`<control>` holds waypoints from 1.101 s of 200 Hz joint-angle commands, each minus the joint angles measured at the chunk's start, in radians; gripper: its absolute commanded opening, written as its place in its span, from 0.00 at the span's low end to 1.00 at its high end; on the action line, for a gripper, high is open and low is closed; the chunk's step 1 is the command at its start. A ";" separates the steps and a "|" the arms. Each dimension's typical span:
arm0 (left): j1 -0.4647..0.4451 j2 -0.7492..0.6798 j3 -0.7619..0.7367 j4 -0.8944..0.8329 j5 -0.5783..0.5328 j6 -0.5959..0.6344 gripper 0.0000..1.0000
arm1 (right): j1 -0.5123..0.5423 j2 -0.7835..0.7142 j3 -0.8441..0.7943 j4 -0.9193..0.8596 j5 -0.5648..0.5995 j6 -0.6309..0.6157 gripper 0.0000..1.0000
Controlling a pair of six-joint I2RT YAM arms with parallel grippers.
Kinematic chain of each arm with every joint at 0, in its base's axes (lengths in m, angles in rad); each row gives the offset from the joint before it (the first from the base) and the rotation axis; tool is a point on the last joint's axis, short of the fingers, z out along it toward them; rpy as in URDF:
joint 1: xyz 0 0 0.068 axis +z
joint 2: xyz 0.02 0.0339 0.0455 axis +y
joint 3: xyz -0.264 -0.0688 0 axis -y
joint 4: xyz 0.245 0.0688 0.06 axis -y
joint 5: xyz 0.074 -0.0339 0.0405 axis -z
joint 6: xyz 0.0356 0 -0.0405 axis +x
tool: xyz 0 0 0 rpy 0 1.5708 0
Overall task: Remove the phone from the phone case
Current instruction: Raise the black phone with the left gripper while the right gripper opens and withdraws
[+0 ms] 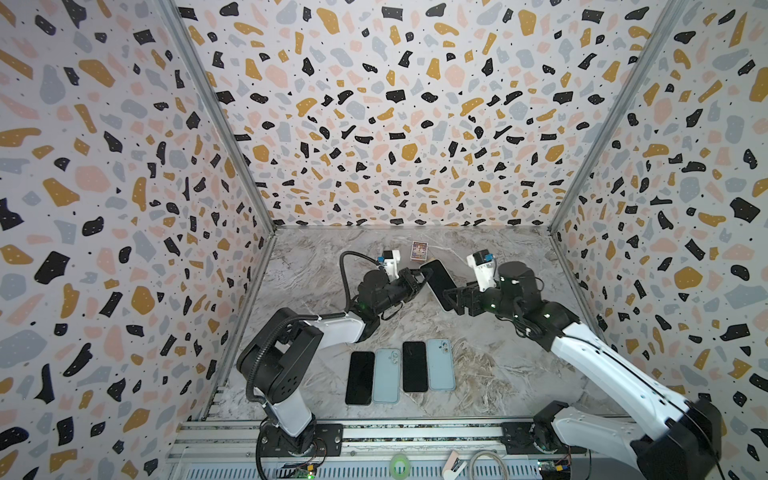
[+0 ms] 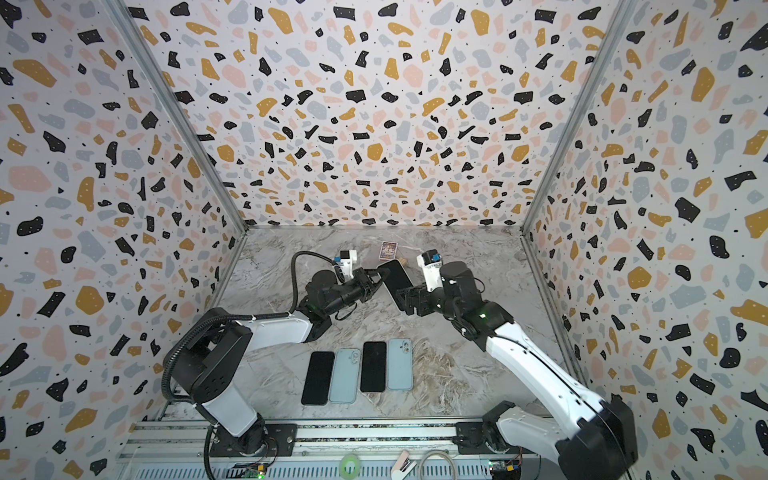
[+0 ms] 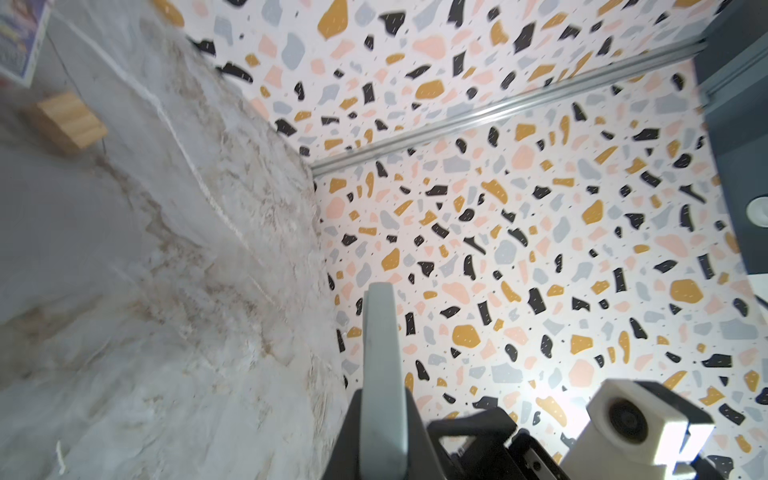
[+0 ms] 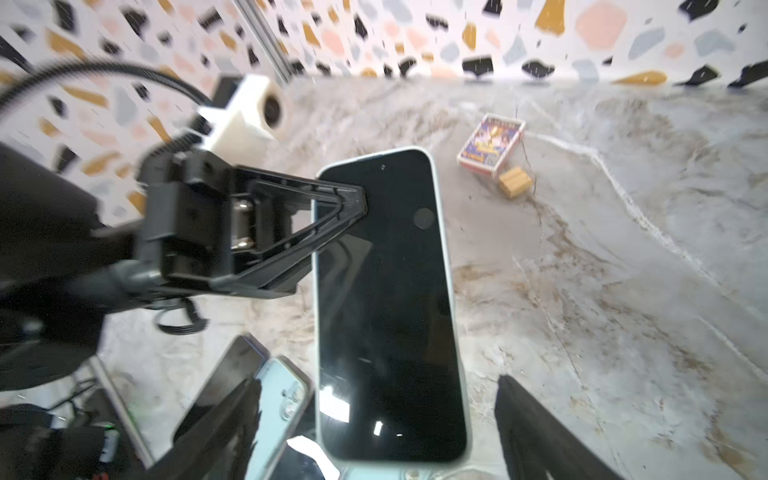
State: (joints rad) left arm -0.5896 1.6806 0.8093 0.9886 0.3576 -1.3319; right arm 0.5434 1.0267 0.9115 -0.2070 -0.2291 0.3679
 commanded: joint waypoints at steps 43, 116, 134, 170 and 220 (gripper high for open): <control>0.045 -0.248 0.028 0.197 -0.056 0.026 0.00 | -0.041 -0.257 -0.176 0.283 -0.214 0.273 0.91; 0.045 -0.444 -0.024 0.227 -0.110 -0.003 0.00 | 0.095 -0.324 -0.338 0.688 -0.287 0.337 0.87; 0.045 -0.464 -0.049 0.257 -0.115 -0.048 0.00 | 0.149 -0.292 -0.338 0.734 -0.249 0.310 0.85; 0.043 -0.523 -0.107 0.272 -0.142 -0.088 0.00 | 0.206 -0.201 -0.328 0.856 -0.233 0.304 0.83; 0.030 -0.590 -0.149 0.249 -0.162 -0.087 0.00 | 0.251 -0.073 -0.276 0.950 -0.222 0.298 0.78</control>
State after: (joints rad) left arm -0.5514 1.1366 0.6609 1.1240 0.2173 -1.4033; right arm 0.7788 0.9318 0.5789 0.6453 -0.4702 0.6823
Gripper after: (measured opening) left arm 0.122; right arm 0.792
